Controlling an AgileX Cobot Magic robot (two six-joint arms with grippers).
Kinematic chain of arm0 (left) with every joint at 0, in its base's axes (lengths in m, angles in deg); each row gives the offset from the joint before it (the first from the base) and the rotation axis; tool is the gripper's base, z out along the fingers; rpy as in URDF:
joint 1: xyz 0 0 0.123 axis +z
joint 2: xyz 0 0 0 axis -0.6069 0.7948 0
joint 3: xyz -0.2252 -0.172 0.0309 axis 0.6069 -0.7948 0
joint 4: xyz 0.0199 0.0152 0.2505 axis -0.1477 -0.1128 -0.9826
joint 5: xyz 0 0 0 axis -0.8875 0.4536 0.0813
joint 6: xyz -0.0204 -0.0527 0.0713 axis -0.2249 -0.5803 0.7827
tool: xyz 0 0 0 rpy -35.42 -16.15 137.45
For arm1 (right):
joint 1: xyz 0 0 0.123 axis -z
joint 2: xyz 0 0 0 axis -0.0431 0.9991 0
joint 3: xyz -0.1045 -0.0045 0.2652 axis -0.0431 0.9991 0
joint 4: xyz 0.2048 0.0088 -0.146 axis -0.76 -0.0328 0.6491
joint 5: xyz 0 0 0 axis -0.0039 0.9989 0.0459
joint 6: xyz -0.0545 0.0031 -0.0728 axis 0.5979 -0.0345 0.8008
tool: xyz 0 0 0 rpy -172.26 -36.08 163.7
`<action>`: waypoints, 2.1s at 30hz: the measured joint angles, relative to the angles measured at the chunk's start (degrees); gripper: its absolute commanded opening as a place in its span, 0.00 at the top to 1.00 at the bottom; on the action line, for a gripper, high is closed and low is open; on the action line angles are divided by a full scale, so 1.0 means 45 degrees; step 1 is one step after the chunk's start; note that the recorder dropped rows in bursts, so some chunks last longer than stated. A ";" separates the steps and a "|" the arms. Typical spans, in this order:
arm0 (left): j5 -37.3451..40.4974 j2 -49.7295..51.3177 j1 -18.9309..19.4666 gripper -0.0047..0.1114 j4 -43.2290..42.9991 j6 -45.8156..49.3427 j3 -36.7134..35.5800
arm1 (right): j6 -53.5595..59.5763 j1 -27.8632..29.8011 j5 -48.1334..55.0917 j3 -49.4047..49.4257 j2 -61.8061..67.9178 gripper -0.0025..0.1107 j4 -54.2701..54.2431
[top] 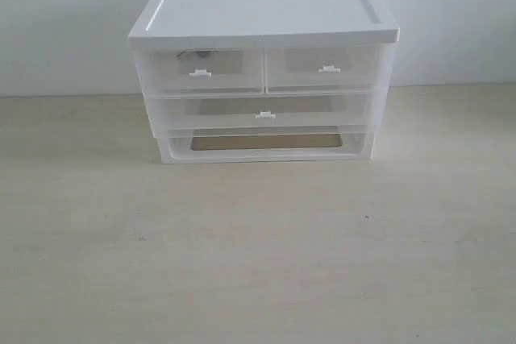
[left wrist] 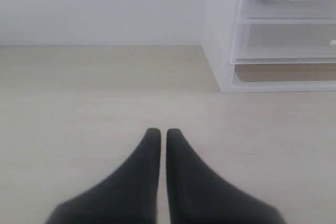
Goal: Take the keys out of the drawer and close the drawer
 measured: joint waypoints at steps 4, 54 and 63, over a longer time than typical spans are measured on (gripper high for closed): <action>0.0000 0.0000 0.0000 0.92 -0.0230 0.0102 0.0000 | 0.0000 0.0000 0.0000 0.0000 0.0000 0.98 0.0000; -0.8881 1.6966 -0.2826 0.56 -1.7130 -0.8046 1.1096 | 0.0000 0.0000 0.0000 0.0000 0.0000 0.98 0.0000; -0.6422 1.9635 -0.4746 0.56 -1.5669 -0.2399 1.1311 | 0.0000 0.0000 0.0000 0.0000 0.0000 0.98 0.0000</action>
